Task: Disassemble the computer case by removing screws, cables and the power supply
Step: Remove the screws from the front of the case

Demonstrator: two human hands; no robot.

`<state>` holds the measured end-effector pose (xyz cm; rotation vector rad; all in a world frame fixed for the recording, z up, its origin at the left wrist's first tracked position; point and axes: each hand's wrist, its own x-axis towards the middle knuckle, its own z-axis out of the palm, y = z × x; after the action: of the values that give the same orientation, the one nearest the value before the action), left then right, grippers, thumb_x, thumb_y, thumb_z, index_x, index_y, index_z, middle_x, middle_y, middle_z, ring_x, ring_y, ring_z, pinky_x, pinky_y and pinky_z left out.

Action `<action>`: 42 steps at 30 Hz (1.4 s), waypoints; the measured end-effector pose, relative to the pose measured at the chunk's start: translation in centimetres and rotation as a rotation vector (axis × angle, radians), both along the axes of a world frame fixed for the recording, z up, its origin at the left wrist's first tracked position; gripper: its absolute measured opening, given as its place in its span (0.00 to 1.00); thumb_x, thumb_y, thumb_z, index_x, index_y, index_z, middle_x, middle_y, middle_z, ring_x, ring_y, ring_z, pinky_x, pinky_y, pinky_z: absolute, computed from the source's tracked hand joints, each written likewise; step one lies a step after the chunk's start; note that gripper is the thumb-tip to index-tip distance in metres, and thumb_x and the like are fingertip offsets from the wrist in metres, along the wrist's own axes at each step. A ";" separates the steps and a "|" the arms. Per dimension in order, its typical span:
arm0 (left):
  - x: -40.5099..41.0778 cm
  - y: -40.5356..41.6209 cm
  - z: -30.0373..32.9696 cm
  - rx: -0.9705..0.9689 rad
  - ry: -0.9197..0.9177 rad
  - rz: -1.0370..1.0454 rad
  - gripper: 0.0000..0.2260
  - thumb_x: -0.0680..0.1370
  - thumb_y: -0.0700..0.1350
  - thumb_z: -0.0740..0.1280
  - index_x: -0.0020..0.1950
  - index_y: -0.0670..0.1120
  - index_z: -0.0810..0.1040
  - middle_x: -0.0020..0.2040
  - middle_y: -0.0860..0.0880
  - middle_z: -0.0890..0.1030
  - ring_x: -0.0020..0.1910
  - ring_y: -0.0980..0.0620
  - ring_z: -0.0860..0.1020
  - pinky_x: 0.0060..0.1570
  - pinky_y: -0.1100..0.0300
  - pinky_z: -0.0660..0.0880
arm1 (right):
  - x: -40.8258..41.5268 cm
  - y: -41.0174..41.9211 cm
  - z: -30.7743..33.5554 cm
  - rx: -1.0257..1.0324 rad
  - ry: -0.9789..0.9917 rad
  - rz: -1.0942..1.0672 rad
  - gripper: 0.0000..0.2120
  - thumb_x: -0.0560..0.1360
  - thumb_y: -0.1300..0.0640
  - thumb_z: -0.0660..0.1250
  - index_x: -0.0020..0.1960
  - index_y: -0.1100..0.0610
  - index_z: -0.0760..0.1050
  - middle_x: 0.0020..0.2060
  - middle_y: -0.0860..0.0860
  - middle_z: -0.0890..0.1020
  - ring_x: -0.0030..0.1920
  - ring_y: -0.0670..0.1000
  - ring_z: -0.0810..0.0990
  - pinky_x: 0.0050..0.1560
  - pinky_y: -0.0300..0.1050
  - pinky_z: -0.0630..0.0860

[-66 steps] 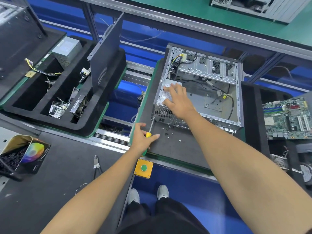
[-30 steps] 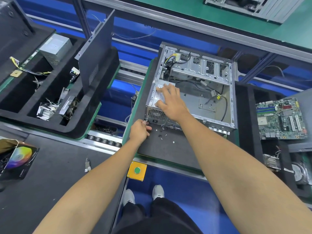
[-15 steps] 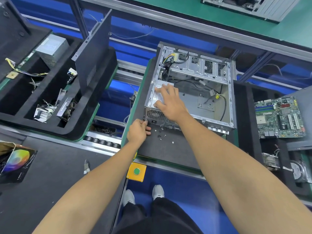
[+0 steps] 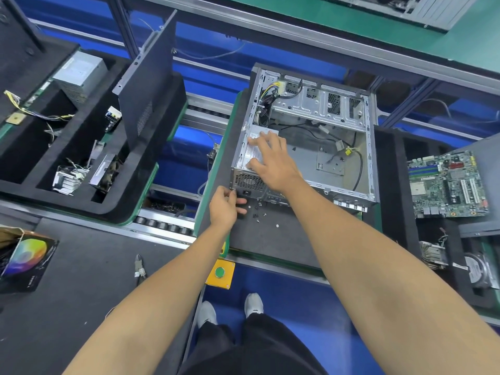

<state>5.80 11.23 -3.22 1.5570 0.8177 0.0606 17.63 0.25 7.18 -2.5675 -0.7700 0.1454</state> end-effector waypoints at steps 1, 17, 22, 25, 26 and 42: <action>0.0 0.0 0.0 -0.017 0.010 0.009 0.08 0.86 0.46 0.60 0.51 0.42 0.71 0.41 0.49 0.87 0.26 0.52 0.80 0.32 0.58 0.75 | 0.0 0.0 0.0 0.000 0.000 0.002 0.25 0.76 0.45 0.59 0.72 0.45 0.67 0.72 0.48 0.64 0.74 0.49 0.56 0.54 0.55 0.76; 0.1 0.1 -0.4 -0.246 0.119 -0.038 0.09 0.86 0.43 0.56 0.51 0.43 0.74 0.32 0.47 0.72 0.24 0.53 0.63 0.23 0.63 0.60 | 0.1 0.0 0.1 0.005 0.008 0.009 0.24 0.77 0.46 0.61 0.72 0.46 0.68 0.70 0.49 0.65 0.73 0.51 0.57 0.54 0.54 0.75; -0.5 -1.2 -0.1 0.170 0.079 -0.434 0.07 0.84 0.44 0.60 0.49 0.43 0.74 0.32 0.47 0.79 0.30 0.47 0.74 0.38 0.54 0.72 | 0.0 0.0 0.3 -0.002 0.010 0.006 0.24 0.77 0.45 0.61 0.72 0.46 0.68 0.70 0.49 0.65 0.72 0.50 0.57 0.53 0.55 0.76; -1.1 -3.3 0.3 0.435 0.084 -0.633 0.08 0.84 0.50 0.60 0.52 0.47 0.75 0.41 0.44 0.83 0.44 0.41 0.80 0.47 0.50 0.77 | -0.1 0.0 0.3 0.009 0.016 0.004 0.24 0.77 0.46 0.61 0.73 0.46 0.68 0.71 0.49 0.64 0.73 0.50 0.57 0.55 0.56 0.76; -1.2 -4.1 0.3 0.530 0.074 -0.691 0.08 0.84 0.50 0.59 0.54 0.47 0.74 0.45 0.43 0.83 0.46 0.39 0.80 0.47 0.49 0.77 | -0.1 0.0 0.3 0.013 0.018 0.003 0.24 0.77 0.46 0.61 0.73 0.46 0.68 0.71 0.49 0.64 0.73 0.50 0.57 0.55 0.57 0.76; 0.6 -6.7 1.2 1.192 -0.034 -1.243 0.16 0.81 0.38 0.64 0.64 0.50 0.62 0.54 0.46 0.80 0.47 0.40 0.83 0.37 0.50 0.72 | 0.0 -0.1 0.3 -0.011 0.016 0.008 0.24 0.77 0.46 0.61 0.73 0.46 0.67 0.74 0.50 0.63 0.75 0.51 0.56 0.56 0.55 0.75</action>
<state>6.40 4.52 -2.06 2.9192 -0.4902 -0.3998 17.61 0.19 7.49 -2.5702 -0.7763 0.1727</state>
